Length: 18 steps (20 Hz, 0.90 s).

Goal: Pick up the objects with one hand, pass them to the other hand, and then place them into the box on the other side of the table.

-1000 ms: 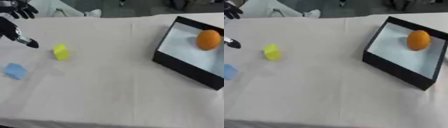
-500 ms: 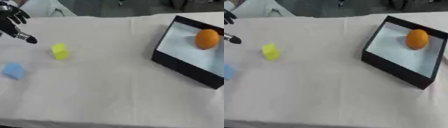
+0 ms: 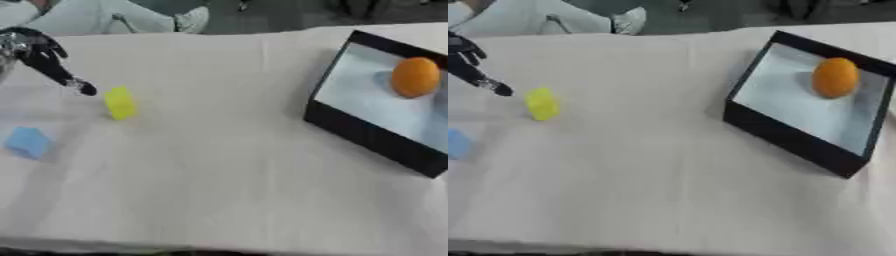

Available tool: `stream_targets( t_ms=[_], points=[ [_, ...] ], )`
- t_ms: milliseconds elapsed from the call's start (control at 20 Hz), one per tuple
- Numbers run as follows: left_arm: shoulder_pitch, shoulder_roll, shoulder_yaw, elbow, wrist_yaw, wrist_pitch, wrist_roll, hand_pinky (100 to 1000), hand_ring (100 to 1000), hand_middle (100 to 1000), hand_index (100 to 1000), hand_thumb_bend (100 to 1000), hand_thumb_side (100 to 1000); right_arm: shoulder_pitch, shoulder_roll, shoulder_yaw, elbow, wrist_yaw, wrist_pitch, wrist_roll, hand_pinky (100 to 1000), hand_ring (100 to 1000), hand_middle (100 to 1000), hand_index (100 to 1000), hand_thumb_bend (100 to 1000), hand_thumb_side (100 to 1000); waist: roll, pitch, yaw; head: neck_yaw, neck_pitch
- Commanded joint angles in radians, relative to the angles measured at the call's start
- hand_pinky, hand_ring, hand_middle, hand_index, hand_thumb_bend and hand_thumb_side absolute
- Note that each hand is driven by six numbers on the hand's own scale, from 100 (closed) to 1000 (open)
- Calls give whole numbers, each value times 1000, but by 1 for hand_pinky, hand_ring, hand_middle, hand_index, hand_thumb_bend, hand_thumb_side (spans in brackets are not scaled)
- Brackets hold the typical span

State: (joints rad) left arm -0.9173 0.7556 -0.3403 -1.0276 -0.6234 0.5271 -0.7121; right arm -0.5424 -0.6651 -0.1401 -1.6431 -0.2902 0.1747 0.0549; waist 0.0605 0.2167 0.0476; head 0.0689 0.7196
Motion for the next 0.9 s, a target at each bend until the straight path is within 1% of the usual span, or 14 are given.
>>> stream_targets(
  t_ms=[50,250,500,700,900],
  points=[
    [-26,8,13,30,-14,95,-111,933,911,810,911,821,413,-13,-18,-8,-3,3,1,-2,1000,1000,1000,1000,100,593,10,-29,4,25,6],
    [-25,5,13,50,-39,89,-109,934,915,814,913,834,399,-6,-17,-10,5,1,-1,-3,1000,1000,1000,1000,100,598,10,-28,5,38,3],
    [-5,27,44,76,-69,101,-95,935,919,818,914,845,382,3,-20,-15,10,-1,-5,-6,1000,1000,1000,1000,100,599,11,-28,7,39,3],
    [28,49,76,118,-78,112,-82,937,924,822,914,855,377,7,-22,-19,11,-3,-7,-8,1000,1000,1000,1000,100,600,14,-26,7,26,3],
    [70,72,99,135,-59,116,-71,940,926,824,916,854,383,8,-23,-22,11,-7,-10,-10,1000,1000,1000,1000,100,600,14,-24,6,9,7]
  ],
)
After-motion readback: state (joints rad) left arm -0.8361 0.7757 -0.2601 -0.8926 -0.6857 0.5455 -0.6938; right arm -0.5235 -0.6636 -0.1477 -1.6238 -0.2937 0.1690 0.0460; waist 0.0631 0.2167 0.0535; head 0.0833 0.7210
